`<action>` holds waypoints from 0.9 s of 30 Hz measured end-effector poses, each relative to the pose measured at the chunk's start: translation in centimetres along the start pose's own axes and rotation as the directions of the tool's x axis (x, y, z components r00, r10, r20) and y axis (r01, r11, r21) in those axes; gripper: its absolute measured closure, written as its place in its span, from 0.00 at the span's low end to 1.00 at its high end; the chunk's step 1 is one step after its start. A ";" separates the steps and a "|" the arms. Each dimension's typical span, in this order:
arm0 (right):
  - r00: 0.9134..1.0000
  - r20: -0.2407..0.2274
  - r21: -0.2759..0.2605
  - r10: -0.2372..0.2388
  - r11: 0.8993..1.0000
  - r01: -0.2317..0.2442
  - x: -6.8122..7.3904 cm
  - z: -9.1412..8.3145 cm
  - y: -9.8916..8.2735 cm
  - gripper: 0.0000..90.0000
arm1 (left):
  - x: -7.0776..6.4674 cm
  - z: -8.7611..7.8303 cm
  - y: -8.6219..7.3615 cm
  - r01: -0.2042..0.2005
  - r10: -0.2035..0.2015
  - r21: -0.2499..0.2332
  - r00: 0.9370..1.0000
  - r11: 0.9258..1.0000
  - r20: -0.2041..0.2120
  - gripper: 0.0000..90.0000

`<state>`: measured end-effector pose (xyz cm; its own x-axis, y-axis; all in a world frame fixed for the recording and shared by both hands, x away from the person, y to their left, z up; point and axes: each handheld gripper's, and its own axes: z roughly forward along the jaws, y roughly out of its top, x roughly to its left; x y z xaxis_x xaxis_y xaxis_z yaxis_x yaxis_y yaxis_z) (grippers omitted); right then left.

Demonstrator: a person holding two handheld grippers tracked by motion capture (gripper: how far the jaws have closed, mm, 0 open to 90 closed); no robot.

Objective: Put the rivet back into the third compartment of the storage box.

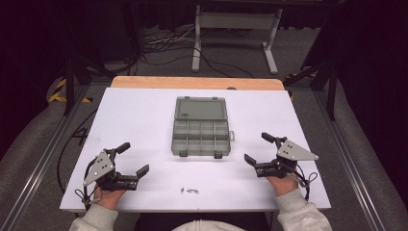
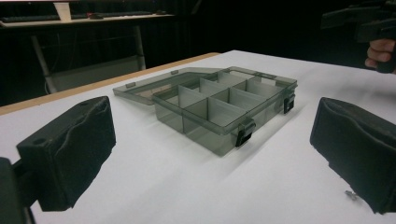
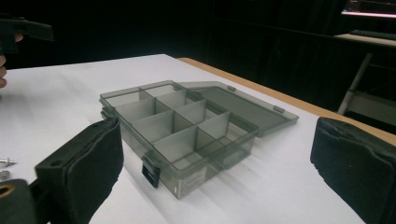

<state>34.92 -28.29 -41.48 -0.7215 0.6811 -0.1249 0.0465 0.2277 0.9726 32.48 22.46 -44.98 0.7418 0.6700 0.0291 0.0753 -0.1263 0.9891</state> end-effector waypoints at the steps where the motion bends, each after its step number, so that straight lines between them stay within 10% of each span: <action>1: 1.000 -0.005 0.001 -0.005 1.000 0.005 0.2 0.2 0.2 0.03 | 0.0 0.0 0.0 -0.002 0.002 0.002 1.000 1.000 -0.003 0.00; 27: 0.981 -0.188 0.032 -0.041 0.998 0.048 4.9 5.9 4.7 0.02 | 0.1 0.1 0.0 0.001 -0.001 0.011 1.000 1.000 0.009 0.00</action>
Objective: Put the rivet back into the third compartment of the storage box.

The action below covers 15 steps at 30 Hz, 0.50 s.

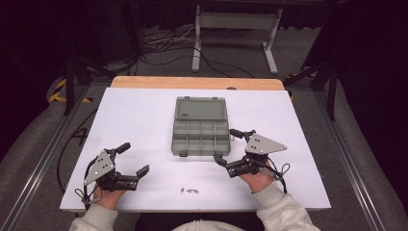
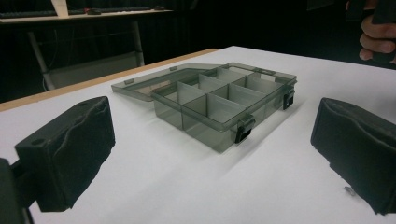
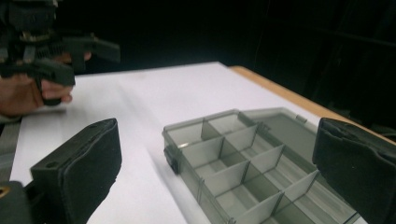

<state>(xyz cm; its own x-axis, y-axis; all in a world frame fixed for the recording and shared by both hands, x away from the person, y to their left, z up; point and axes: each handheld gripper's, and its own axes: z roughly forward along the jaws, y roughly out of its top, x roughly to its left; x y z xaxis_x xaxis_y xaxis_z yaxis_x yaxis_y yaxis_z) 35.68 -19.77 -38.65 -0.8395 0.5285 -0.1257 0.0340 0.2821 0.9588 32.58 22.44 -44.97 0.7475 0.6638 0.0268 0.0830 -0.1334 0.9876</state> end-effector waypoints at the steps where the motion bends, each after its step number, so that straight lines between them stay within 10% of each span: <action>1: 1.000 -0.007 0.025 -0.013 1.000 0.013 0.1 0.2 0.3 0.02 | 0.0 0.0 0.0 -0.001 0.001 0.001 1.000 1.000 0.001 0.00; 6: 0.998 -0.043 0.133 -0.039 0.990 0.045 0.3 0.5 1.4 0.05 | 0.1 -0.1 0.0 0.003 -0.003 0.002 1.000 1.000 -0.001 0.00; 15: 0.991 -0.091 0.359 -0.094 0.925 0.120 1.0 1.4 3.2 0.09 | 0.0 0.0 0.0 0.006 -0.006 0.009 1.000 1.000 0.003 0.00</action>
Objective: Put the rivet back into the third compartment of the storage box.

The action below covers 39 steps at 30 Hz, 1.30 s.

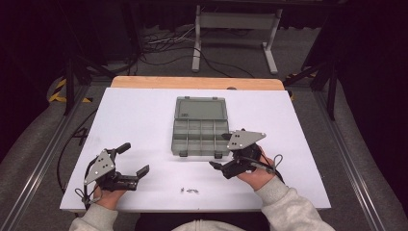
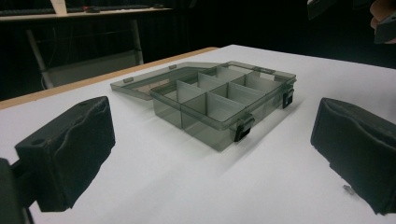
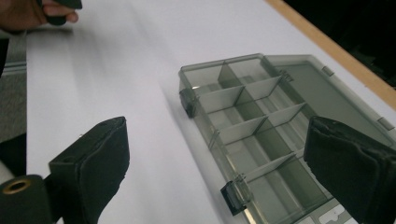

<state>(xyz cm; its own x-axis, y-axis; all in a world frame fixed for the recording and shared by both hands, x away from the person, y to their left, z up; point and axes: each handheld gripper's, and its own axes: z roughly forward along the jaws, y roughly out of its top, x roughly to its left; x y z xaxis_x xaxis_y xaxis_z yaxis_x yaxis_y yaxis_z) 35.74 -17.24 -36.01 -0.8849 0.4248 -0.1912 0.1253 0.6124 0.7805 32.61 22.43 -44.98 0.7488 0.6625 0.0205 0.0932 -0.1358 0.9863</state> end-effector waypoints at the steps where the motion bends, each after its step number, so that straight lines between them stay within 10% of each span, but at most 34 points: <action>1: 1.000 -0.017 0.046 -0.008 0.999 0.009 0.1 0.2 0.4 0.09 | 0.0 0.0 0.0 0.003 -0.003 0.000 1.000 1.000 0.001 0.00; 9: 0.997 -0.069 0.186 -0.022 0.982 0.034 0.3 0.8 1.8 0.09 | 0.0 0.1 -0.1 0.001 -0.001 0.017 1.000 1.000 -0.004 0.00; 17: 0.993 -0.107 0.327 -0.046 0.942 0.079 0.6 1.8 3.0 0.09 | 0.1 0.1 0.0 0.000 0.000 0.026 1.000 1.000 -0.004 0.00; 21: 0.989 -0.133 0.427 -0.056 0.898 0.109 0.9 2.4 3.4 0.10 | 0.1 0.1 0.0 0.007 -0.007 0.028 1.000 1.000 -0.004 0.00; 32: 0.982 -0.181 0.533 -0.051 0.834 0.141 1.3 3.2 4.1 0.12 | 0.1 0.2 -0.1 0.019 -0.019 0.030 1.000 0.999 0.000 0.00; 39: 0.976 -0.207 0.538 -0.066 0.826 0.169 2.1 4.1 4.5 0.13 | 0.1 0.1 0.0 0.013 -0.014 0.032 1.000 0.999 0.002 0.00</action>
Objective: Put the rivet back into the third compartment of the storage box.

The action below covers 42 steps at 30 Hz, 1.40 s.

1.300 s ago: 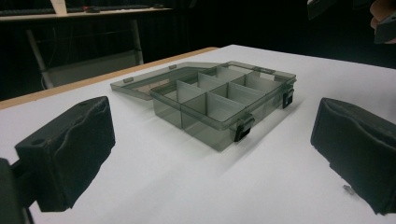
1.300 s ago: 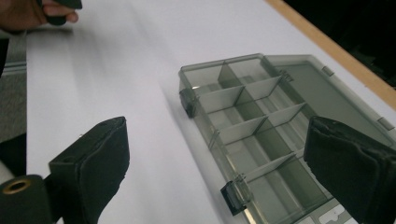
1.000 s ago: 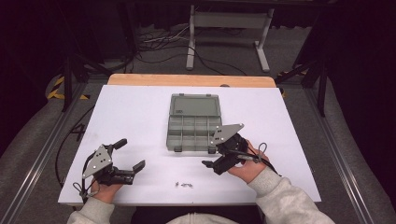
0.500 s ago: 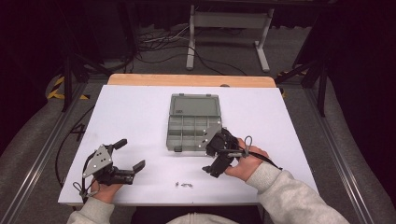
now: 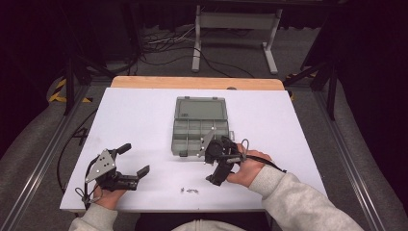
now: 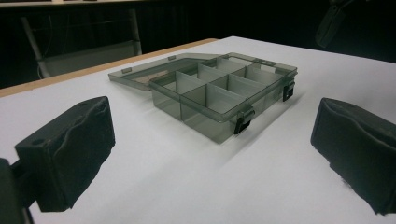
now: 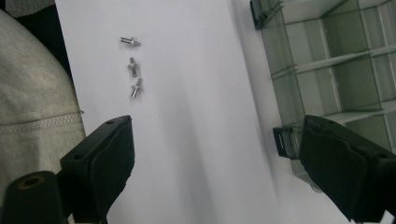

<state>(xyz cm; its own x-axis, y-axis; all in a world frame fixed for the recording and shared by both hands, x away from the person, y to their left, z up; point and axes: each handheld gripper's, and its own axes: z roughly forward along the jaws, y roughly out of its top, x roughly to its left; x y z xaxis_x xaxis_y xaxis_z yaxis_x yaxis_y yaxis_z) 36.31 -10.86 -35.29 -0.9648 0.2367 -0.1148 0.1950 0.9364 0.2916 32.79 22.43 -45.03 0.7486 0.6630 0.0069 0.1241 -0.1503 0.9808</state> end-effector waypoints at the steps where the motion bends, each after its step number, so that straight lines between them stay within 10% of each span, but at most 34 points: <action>1: 1.000 -0.005 -0.002 -0.002 1.000 0.002 0.1 0.2 0.1 0.13 | 0.0 0.0 0.0 0.000 0.000 0.000 1.000 1.000 0.000 0.00; 29: 0.992 -0.082 0.065 -0.101 0.992 0.106 3.5 5.7 2.1 0.24 | 0.1 0.0 0.0 0.003 -0.003 0.009 1.000 1.000 0.001 0.00; 42: 0.986 -0.124 0.110 -0.108 0.987 0.122 4.4 7.2 2.2 0.60 | 0.1 0.0 0.0 -0.001 0.001 0.018 1.000 1.000 0.004 0.00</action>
<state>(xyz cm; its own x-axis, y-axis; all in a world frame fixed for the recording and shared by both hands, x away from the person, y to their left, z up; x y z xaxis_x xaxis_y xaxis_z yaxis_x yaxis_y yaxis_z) 33.80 -5.92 -41.99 -0.9946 0.1006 -0.0273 0.0945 0.9810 0.1695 32.84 22.47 -45.04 0.7513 0.6599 0.0073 0.1350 -0.1646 0.9771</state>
